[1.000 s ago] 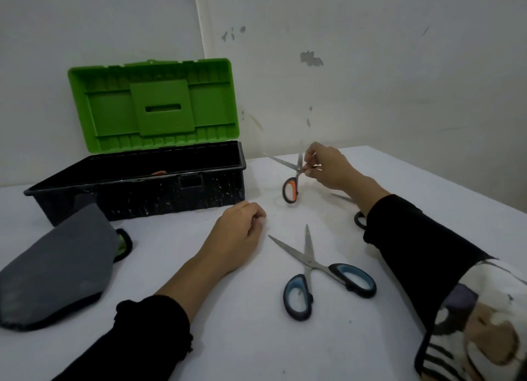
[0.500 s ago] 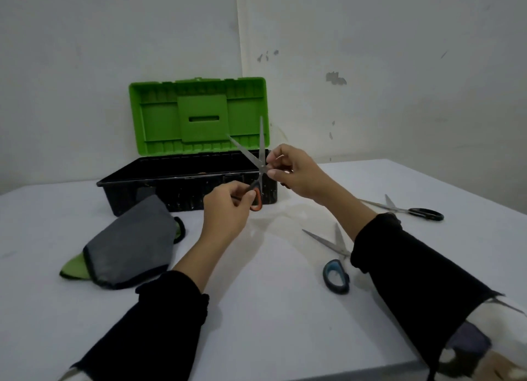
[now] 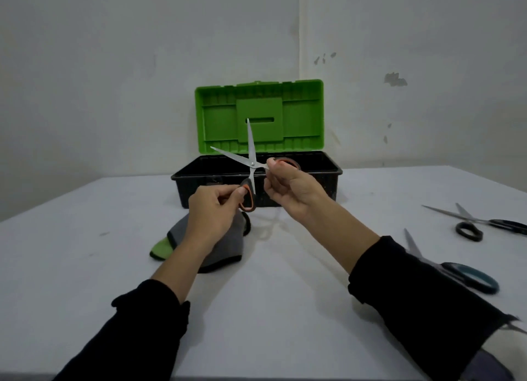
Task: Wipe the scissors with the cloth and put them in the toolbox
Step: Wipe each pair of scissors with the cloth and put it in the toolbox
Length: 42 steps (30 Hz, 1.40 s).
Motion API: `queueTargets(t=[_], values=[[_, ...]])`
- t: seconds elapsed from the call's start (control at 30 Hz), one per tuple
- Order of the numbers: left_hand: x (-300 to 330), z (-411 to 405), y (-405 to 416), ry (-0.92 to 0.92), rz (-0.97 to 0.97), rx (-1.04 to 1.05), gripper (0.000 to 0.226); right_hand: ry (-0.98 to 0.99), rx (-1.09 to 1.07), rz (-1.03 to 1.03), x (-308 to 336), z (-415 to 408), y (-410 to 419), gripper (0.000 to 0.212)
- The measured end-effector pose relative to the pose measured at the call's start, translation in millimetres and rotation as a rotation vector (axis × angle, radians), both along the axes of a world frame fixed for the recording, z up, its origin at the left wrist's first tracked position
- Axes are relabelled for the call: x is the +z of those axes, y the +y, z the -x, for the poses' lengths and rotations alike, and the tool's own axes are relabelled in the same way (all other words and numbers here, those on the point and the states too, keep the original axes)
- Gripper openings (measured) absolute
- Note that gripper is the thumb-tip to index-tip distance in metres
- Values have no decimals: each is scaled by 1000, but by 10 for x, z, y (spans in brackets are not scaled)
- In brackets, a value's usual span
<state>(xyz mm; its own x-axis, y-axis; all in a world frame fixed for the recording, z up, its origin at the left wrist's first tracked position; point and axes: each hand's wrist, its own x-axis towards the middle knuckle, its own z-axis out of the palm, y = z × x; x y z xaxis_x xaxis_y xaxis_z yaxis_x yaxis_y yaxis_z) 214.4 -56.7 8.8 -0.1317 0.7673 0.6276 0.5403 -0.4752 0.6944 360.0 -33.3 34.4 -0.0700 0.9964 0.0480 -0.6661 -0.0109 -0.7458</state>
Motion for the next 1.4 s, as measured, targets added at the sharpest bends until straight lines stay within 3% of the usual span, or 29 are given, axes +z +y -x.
queueTargets(t=[0.17, 0.27, 0.37, 0.47, 0.53, 0.6, 0.7, 0.8, 0.87, 1.03, 1.13, 1.27, 1.4], values=[[-105, 111, -17, 85, 14, -27, 17, -12, -153, 88, -114, 250, -63, 24], [-144, 163, -52, 362, -32, 153, 23, -94, -155, 122, -156, 232, -76, 11], [-185, 147, -131, 701, 55, 383, 39, -99, -159, 118, -156, 187, -79, 11], [-208, 118, -151, 805, 166, 359, 45, -84, -173, 130, -169, 122, -52, 12], [-206, 116, -149, 817, 163, 347, 32, -93, -155, 143, -189, 84, -39, 15], [-203, 128, -135, 757, 150, 330, 20, -106, -131, 158, -203, 47, -19, 17], [-196, 162, -60, 445, 77, 261, 12, -175, -138, 101, -134, -64, -6, 18], [-152, 179, 10, 134, 39, 169, 11, -456, -175, -67, -49, -196, -46, 19], [-135, 166, 35, 27, 61, 106, 12, -604, -162, -108, -13, -226, -70, 18], [-124, 168, 49, -115, 72, 100, 14, -544, -244, -131, 190, -374, -55, 16], [-91, 139, 32, -146, 54, 4, 15, -694, -177, -150, 131, -388, -77, 16], [-87, 91, -19, -33, 29, -241, 11, -704, -123, -147, -22, -229, -59, 19], [-79, 134, -31, 68, -1, -336, 18, -629, -123, -158, -12, -253, -53, 19]])
